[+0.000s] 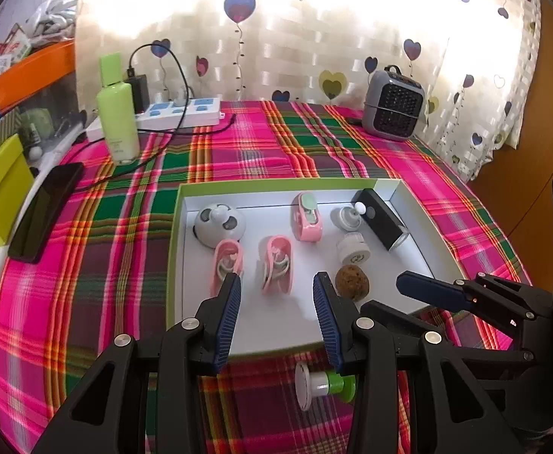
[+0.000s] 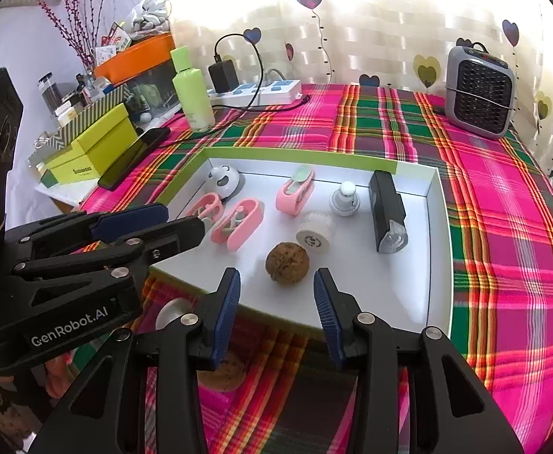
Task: Organize objects
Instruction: 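Open the left tool to release the pink clip while the right tool releases the walnut, then withdraw both tools from the box toward the remaining items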
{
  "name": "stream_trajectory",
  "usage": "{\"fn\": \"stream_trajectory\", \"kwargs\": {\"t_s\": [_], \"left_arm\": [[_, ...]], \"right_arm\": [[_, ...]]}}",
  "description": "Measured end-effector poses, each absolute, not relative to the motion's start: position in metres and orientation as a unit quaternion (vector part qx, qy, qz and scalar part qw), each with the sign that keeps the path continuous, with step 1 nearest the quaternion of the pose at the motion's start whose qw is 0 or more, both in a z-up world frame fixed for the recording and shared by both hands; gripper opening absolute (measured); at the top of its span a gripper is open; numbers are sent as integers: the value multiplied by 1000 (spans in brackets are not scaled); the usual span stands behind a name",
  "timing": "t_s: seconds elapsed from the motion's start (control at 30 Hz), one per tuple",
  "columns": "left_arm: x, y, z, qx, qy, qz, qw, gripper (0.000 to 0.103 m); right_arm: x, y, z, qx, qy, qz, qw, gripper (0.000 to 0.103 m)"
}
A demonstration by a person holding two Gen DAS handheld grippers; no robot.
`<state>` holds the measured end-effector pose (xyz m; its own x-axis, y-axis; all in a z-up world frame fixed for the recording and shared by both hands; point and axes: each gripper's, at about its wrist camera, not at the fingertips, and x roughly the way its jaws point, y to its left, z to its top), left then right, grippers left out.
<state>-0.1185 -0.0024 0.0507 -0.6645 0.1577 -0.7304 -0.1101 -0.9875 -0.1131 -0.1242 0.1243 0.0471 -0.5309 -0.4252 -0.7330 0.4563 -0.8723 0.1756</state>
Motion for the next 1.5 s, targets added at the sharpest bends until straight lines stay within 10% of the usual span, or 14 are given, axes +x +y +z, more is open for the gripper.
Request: {"fn": "stream_trajectory", "kwargs": {"t_s": [1.5], "left_arm": [[-62,-25,30,-416,-70,903,78,43]], "right_arm": [[-72,130,34,412,18,-864,288,42]]}}
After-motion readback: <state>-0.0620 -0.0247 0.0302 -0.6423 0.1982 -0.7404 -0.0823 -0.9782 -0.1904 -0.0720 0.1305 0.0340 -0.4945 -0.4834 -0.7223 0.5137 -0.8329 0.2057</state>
